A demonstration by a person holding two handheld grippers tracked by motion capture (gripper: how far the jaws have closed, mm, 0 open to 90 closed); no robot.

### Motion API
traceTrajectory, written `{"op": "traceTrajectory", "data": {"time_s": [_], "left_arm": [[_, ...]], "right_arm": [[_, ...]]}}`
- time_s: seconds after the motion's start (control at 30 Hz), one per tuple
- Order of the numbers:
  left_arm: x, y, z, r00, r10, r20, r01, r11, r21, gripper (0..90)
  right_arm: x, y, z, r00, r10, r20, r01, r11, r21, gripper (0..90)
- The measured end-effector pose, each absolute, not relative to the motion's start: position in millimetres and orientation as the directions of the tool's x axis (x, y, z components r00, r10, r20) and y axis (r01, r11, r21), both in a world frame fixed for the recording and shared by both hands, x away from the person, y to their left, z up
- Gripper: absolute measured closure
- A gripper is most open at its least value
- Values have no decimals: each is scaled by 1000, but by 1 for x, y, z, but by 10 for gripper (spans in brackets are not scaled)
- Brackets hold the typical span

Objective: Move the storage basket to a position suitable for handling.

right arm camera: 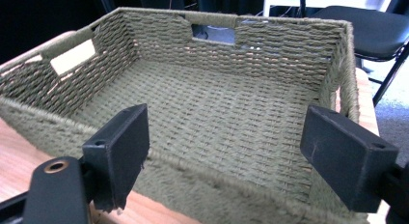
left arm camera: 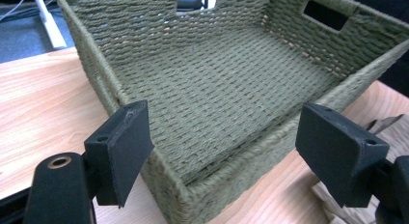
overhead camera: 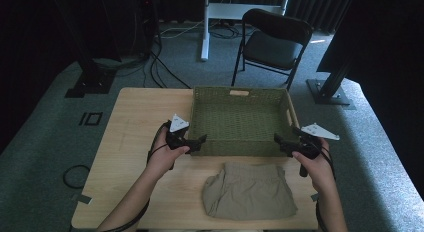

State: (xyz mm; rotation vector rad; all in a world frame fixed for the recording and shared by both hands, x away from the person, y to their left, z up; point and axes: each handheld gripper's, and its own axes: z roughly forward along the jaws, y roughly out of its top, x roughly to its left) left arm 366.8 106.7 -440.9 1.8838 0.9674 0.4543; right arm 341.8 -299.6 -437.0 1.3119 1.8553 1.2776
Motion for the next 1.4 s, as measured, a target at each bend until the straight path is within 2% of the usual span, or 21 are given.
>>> {"op": "traceTrajectory", "data": {"time_s": [0.57, 0.83, 1.4], "left_arm": [[334, 98, -434, 680, 728, -86, 393, -263, 881, 203], [319, 94, -441, 700, 709, -89, 402, -288, 869, 203], [302, 85, -463, 717, 689, -106, 423, -309, 852, 183]], "right_arm": [[312, -290, -440, -448, 891, 73, 391, 122, 912, 172], [299, -288, -451, -481, 874, 78, 414, 148, 898, 172], [284, -295, -474, -464, 880, 100, 458, 142, 878, 171]]}}
